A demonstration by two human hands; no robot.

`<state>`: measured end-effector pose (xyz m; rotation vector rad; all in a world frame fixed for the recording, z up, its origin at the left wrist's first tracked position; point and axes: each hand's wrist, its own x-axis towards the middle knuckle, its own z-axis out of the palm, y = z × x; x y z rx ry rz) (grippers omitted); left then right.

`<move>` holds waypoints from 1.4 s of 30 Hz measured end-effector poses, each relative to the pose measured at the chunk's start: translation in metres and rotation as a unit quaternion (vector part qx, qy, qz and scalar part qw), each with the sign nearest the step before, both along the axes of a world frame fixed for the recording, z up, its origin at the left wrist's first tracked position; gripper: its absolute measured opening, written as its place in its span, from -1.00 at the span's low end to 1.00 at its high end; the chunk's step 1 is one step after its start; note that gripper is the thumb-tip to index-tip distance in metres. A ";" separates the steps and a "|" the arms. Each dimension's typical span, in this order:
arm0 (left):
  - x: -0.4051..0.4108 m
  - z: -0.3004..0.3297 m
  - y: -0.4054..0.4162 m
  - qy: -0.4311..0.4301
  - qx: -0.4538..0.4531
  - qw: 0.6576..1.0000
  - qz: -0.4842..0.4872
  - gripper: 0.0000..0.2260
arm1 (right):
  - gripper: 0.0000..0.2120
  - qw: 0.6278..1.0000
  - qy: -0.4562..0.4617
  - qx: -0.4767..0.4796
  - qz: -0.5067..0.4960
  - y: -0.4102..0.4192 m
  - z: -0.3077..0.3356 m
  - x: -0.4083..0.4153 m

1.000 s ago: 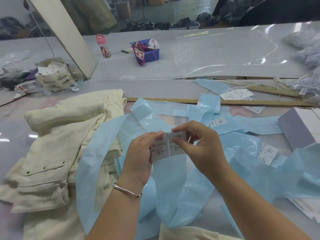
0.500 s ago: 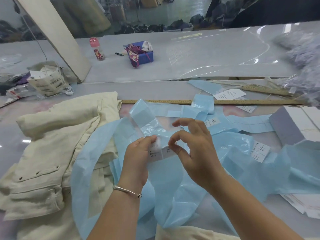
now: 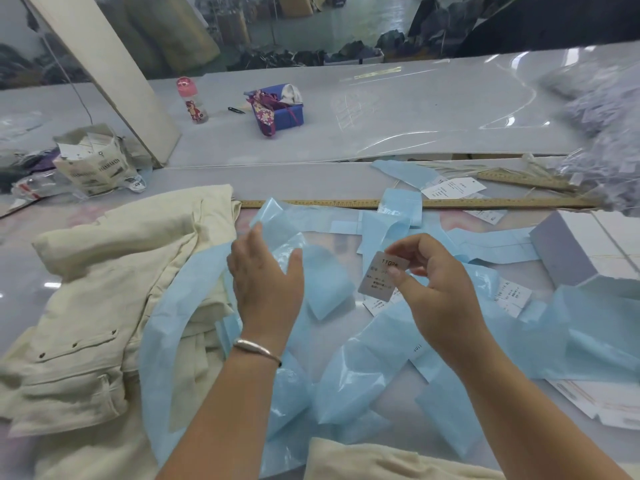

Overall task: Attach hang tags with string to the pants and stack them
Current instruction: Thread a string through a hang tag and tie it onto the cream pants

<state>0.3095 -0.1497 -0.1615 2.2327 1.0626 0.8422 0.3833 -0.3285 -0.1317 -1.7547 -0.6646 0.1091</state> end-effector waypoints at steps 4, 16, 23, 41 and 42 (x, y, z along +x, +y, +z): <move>-0.016 0.020 -0.057 -0.029 -0.074 0.980 -0.181 -0.78 | -0.76 0.998 0.063 -0.001 -0.001 -0.018 0.001 -0.005; -0.014 0.018 -0.189 -0.079 -0.208 0.955 -0.195 -0.79 | -0.64 0.995 0.019 -0.055 -0.078 -0.176 -0.034 -0.005; 0.017 -0.005 -0.300 -0.084 -0.361 0.898 -0.237 -0.70 | -0.90 0.919 0.045 -0.351 -0.174 -0.312 -0.074 0.040; 0.089 -0.016 -0.275 -0.193 -0.259 0.944 0.062 -0.23 | -0.85 0.948 0.082 -0.303 -0.055 -0.349 -0.090 0.098; 0.088 -0.010 -0.259 -0.258 -0.283 0.920 0.085 -0.21 | -0.83 0.951 0.079 -0.292 -0.064 -0.344 -0.092 0.100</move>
